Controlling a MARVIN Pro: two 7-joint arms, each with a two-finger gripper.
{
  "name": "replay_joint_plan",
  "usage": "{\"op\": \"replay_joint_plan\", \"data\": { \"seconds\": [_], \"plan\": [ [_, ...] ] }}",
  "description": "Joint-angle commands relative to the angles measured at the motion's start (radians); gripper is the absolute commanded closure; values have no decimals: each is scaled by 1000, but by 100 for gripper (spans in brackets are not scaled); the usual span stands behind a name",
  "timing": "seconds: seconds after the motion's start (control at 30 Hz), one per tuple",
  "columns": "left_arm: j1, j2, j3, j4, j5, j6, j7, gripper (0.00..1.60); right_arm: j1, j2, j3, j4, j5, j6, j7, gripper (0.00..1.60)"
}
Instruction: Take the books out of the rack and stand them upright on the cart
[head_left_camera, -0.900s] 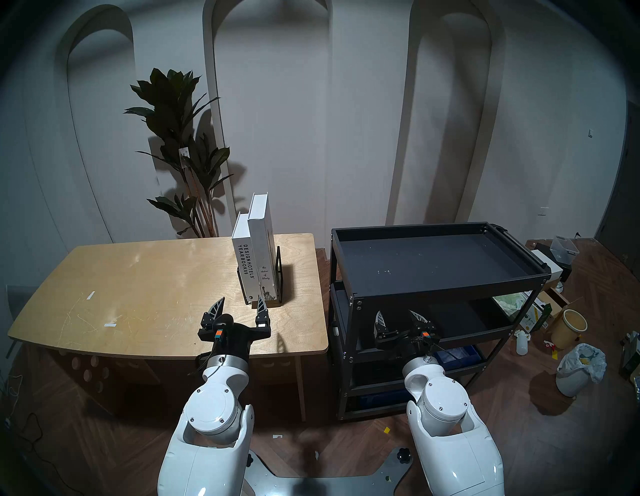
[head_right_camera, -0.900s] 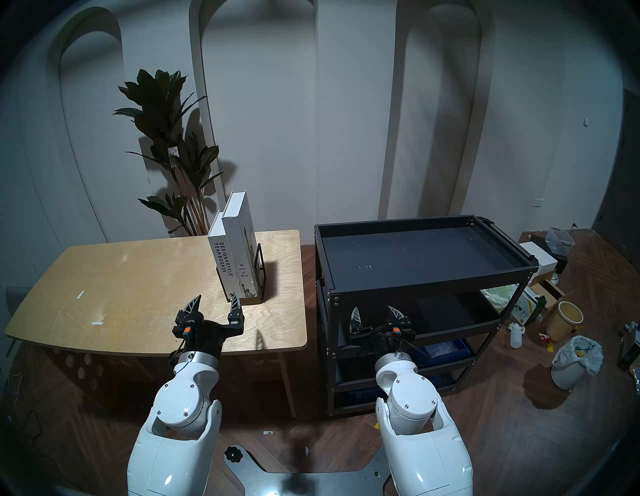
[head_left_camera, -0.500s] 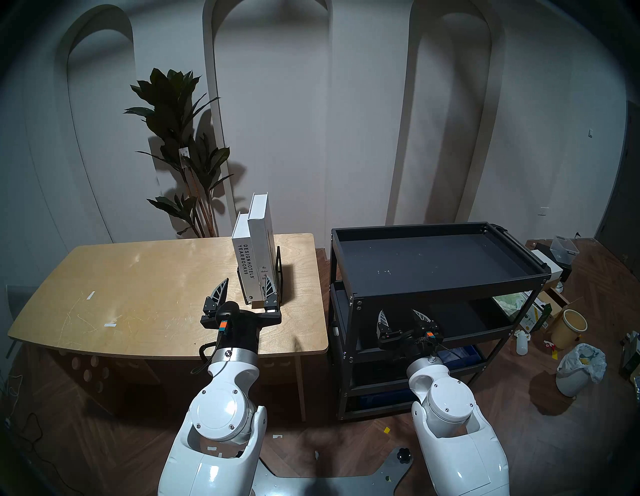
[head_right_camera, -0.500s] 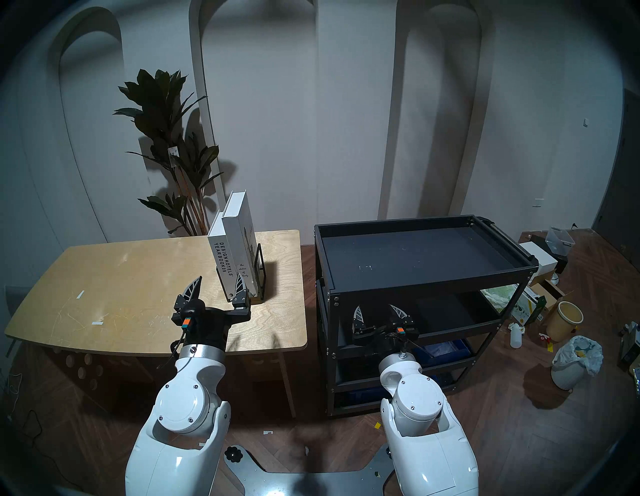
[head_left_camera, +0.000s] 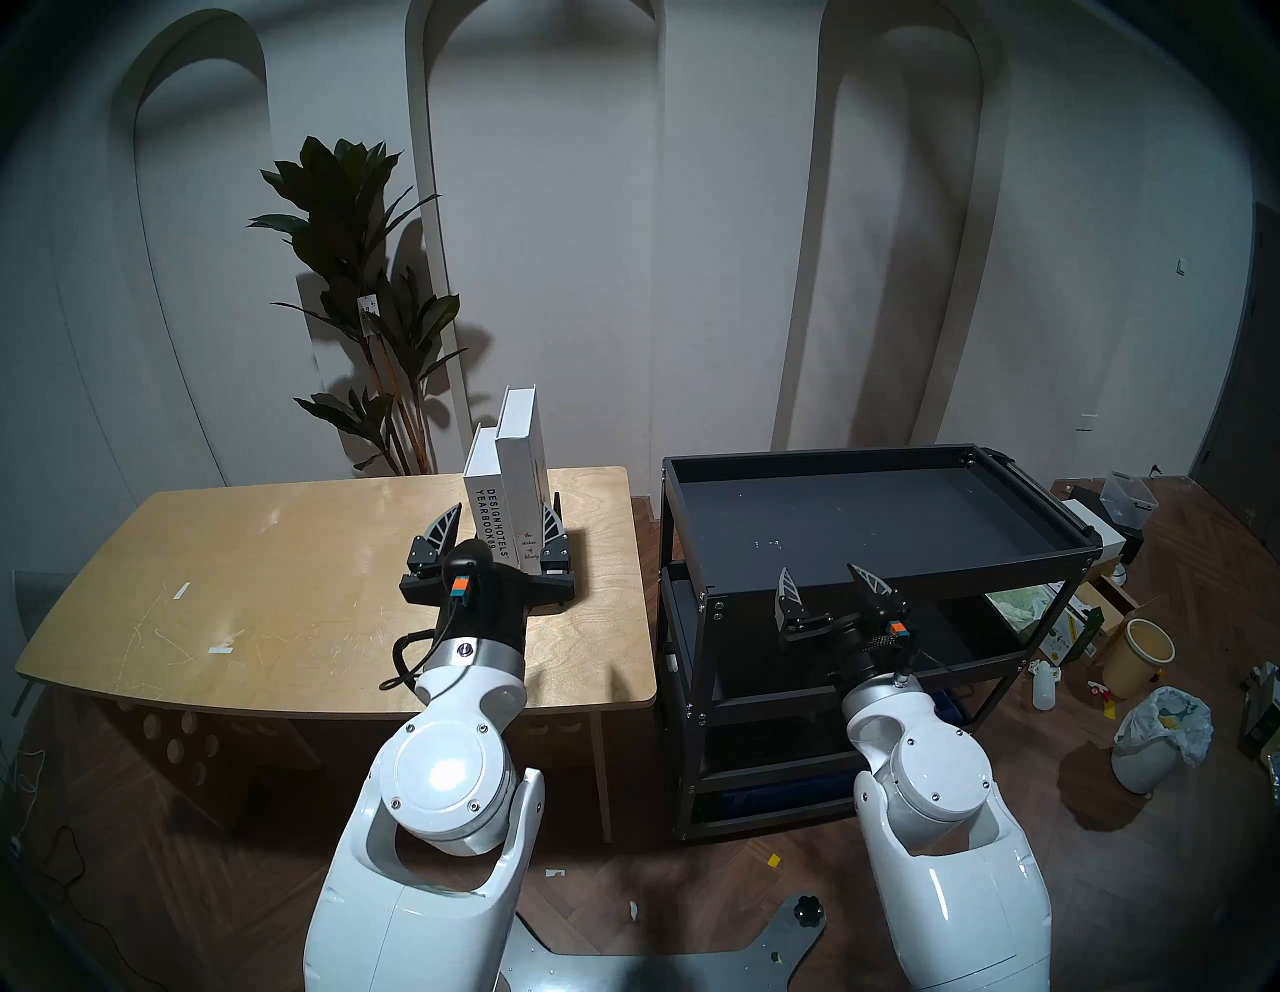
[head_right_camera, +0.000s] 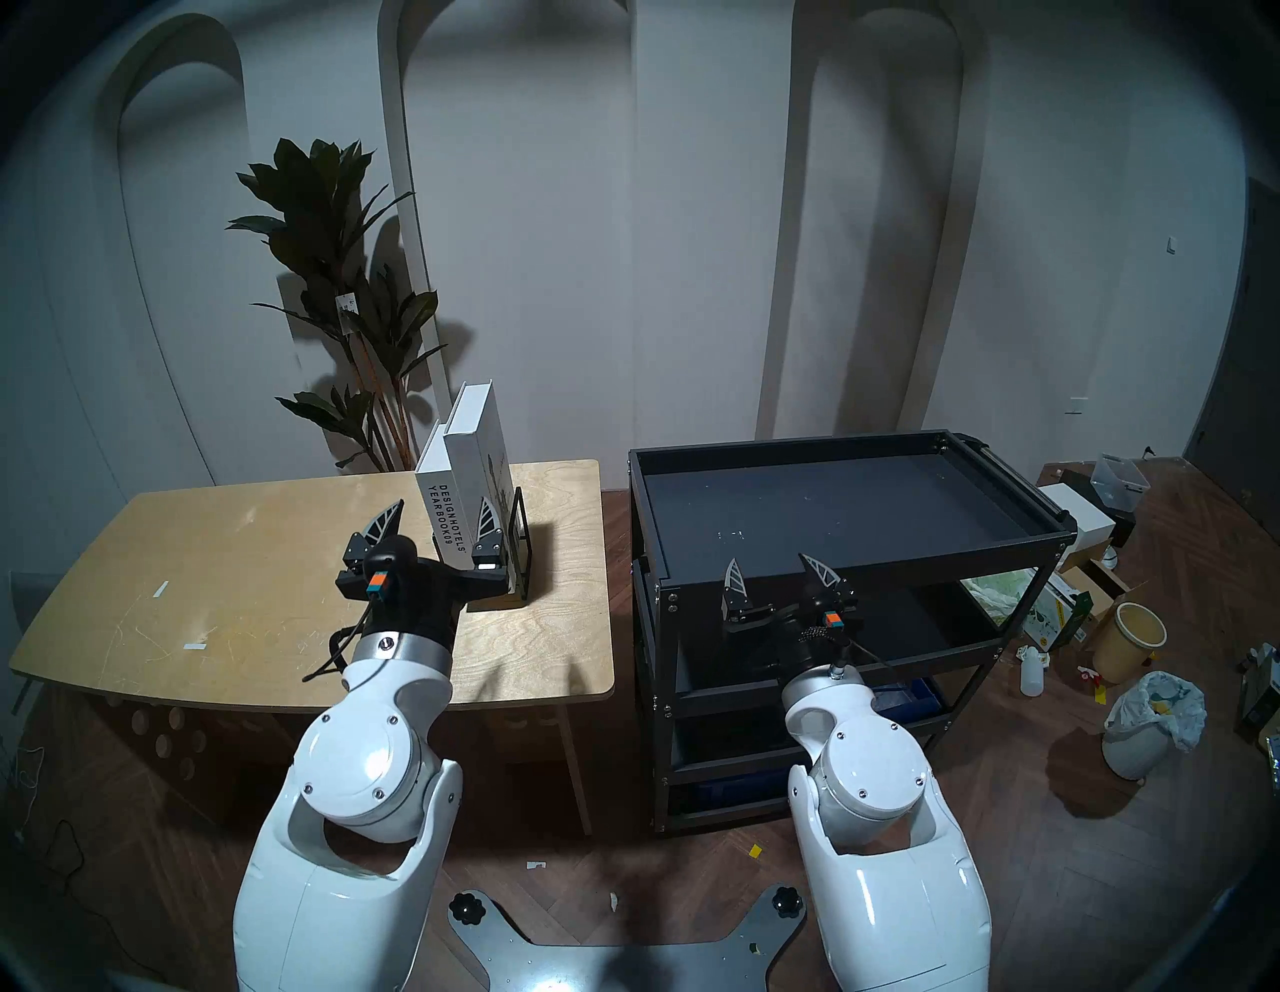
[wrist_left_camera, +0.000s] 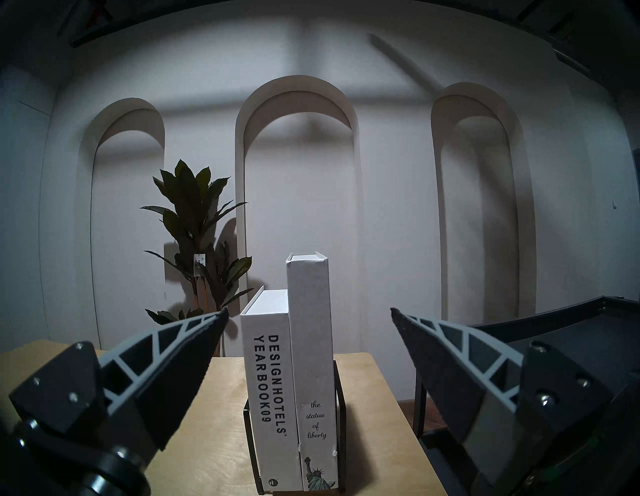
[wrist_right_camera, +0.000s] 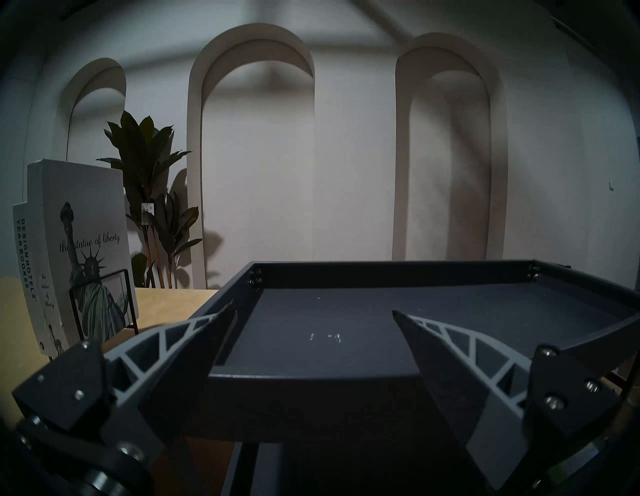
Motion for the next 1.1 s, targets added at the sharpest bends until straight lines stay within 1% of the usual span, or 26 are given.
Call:
{"op": "replay_joint_plan", "data": {
  "seconds": [0.0,0.1,0.13,0.17,0.2,0.23,0.27,0.33,0.4,0.47,0.5,0.63,0.67,0.7,0.77,0.87,0.9,0.93,0.97,1.07],
  "plan": [
    [-103,-15,15,-43,62,110,-34,0,2,7,12,-51,-3,13,-3,0],
    [-152,-23,24,-33,68,179,-42,0,0,6,15,-56,-4,23,-5,0],
    [-144,-22,24,-39,70,182,-44,0,-1,4,16,-57,-4,26,-6,0],
    [-174,-28,27,-22,70,203,-42,0,0,4,16,-58,-3,30,-5,0],
    [-163,-27,25,-27,69,202,-43,0,0,4,17,-58,-3,31,-5,0],
    [-189,-32,28,-11,77,218,-41,0,1,3,18,-59,-3,34,-6,0],
    [-188,-33,27,-9,75,215,-42,0,2,2,19,-59,-3,35,-7,0],
    [-217,-39,28,8,76,230,-43,0,5,2,21,-59,-3,40,-8,0],
    [-225,-42,27,14,80,233,-45,0,7,-1,24,-59,-1,43,-13,0],
    [-261,-50,26,39,84,247,-47,0,9,-2,28,-61,-2,44,-18,0],
    [-256,-51,24,39,85,245,-49,0,9,-2,31,-63,-2,45,-20,0],
    [-292,-59,22,77,91,260,-52,0,10,-2,43,-65,-3,44,-31,0],
    [-321,-65,24,101,95,271,-50,0,10,-3,45,-65,-2,43,-35,0],
    [-316,-65,21,107,95,270,-50,0,10,-3,47,-67,-2,43,-36,0],
    [-334,-70,16,132,96,277,-49,0,8,-5,50,-70,-2,41,-41,0],
    [-359,-77,8,159,111,282,-37,0,4,-8,55,-72,0,40,-48,0],
    [-383,-82,5,178,112,291,-34,0,2,-8,57,-73,0,40,-50,0],
    [-373,-81,-1,176,112,286,-31,0,1,-9,58,-73,0,40,-52,0],
    [-395,-85,-5,194,114,293,-27,0,-1,-10,59,-73,0,40,-54,0],
    [-409,-88,-13,212,114,297,-13,0,-5,-12,60,-74,0,40,-58,0]
  ]
}}
